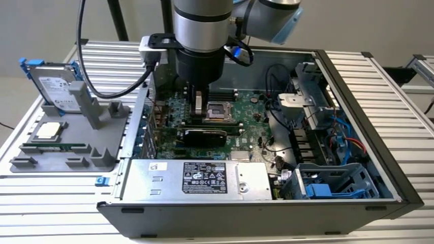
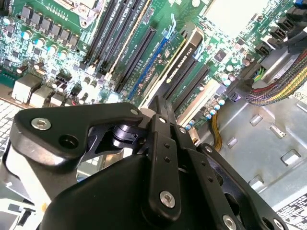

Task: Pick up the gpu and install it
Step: 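Press down on the gpu until it lock into place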

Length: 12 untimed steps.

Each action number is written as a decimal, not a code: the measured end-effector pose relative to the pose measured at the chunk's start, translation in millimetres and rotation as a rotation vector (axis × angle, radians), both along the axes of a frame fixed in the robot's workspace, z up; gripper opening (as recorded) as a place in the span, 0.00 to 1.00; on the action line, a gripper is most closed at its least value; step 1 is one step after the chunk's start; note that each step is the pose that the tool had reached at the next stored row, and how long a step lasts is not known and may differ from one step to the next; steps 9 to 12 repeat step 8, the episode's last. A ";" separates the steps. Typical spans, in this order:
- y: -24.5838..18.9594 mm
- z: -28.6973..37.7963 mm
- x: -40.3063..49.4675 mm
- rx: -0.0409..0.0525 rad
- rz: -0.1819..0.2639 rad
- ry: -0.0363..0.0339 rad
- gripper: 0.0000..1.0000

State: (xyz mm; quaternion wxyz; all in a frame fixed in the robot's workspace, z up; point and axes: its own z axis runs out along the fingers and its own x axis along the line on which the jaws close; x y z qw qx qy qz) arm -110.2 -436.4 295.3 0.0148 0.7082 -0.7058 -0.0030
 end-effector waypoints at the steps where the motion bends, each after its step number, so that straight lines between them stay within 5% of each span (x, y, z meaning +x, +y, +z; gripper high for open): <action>1: 0.0 0.0 0.0 0.0000 0.000 0.0001 0.00; 12: 0.0 0.1 0.0 0.0000 0.000 0.0000 0.00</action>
